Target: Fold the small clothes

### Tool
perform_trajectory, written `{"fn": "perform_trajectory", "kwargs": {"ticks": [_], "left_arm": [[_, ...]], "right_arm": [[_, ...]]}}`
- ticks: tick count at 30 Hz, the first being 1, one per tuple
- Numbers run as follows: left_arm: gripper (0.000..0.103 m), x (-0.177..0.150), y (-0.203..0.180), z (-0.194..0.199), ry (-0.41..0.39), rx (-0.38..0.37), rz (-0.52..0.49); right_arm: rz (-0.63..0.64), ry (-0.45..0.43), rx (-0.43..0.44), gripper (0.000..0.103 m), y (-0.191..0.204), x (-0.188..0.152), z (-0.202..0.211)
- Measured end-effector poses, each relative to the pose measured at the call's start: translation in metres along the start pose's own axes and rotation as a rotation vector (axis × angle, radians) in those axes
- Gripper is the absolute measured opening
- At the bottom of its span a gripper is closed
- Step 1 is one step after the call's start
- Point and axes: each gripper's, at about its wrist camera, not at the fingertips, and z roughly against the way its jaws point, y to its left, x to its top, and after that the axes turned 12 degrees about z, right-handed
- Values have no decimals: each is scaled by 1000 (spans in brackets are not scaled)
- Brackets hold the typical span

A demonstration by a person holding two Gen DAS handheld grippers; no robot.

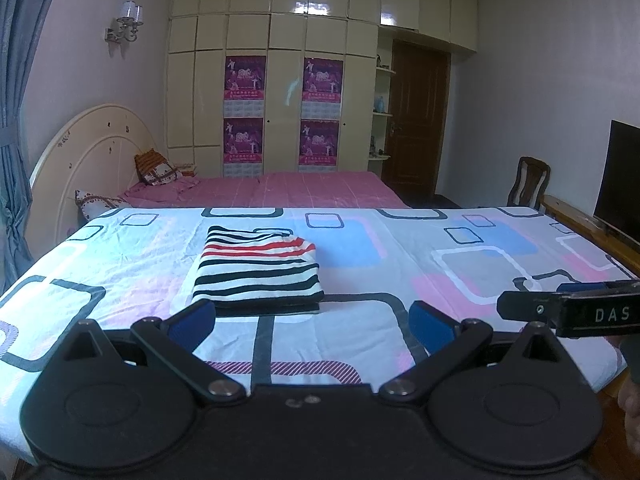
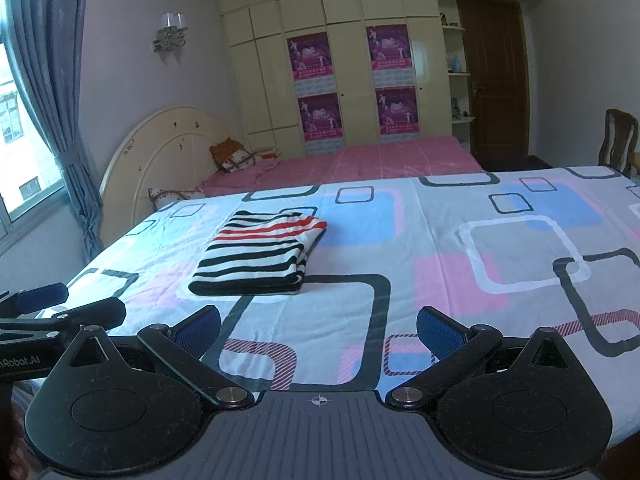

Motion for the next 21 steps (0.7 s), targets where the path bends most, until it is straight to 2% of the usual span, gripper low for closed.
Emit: {"fn": "perform_trajectory", "kwargs": {"ticks": [21], "left_arm": [[103,2,-3,-2,9,-15,-25]], "right_arm": [[7,15,3,103,-9,0,-12]]}}
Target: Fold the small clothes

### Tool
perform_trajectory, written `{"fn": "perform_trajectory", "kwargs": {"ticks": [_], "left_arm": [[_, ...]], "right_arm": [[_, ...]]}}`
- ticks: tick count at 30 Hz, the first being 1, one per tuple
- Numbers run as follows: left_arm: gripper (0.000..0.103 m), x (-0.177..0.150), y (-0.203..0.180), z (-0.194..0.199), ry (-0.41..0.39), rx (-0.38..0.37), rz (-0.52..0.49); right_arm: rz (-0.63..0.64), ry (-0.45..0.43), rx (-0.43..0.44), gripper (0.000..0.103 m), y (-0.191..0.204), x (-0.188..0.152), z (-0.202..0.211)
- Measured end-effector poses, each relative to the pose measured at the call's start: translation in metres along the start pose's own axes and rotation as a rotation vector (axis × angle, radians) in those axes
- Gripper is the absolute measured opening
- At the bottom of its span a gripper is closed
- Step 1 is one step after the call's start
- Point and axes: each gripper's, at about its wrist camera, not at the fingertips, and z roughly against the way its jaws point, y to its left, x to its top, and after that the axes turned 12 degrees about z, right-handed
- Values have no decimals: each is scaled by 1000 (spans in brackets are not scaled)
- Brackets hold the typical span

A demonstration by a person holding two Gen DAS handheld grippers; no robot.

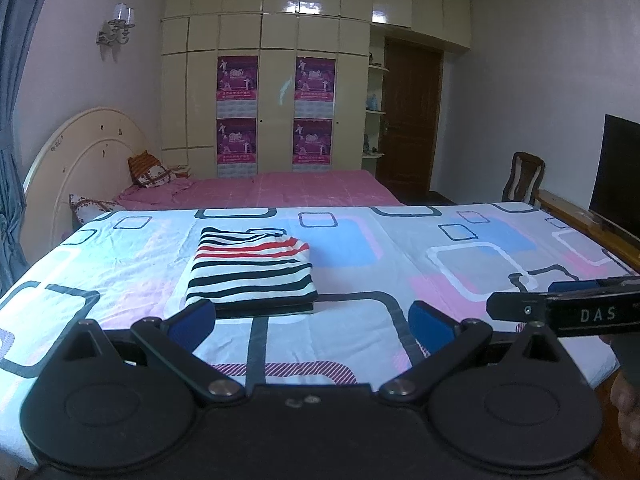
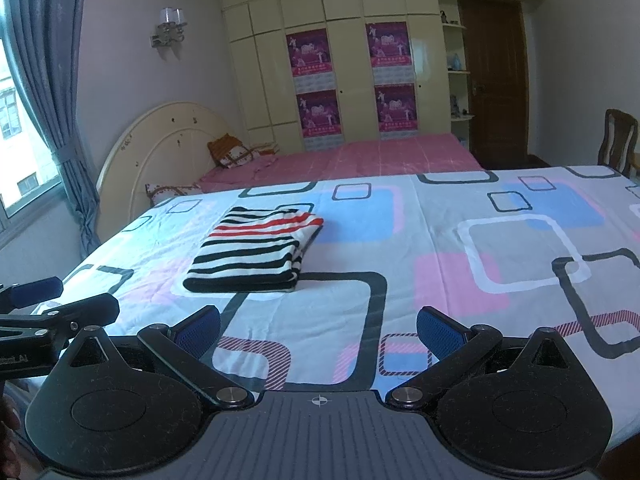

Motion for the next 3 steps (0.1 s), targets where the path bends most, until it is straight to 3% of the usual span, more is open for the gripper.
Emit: {"fn": "perform_trajectory", "kwargs": {"ticks": [3], "left_arm": [[103,-1,-2,-2,5,2,-3]], "right_arm": [[-1,2,3,103,-2,-1,-1]]}}
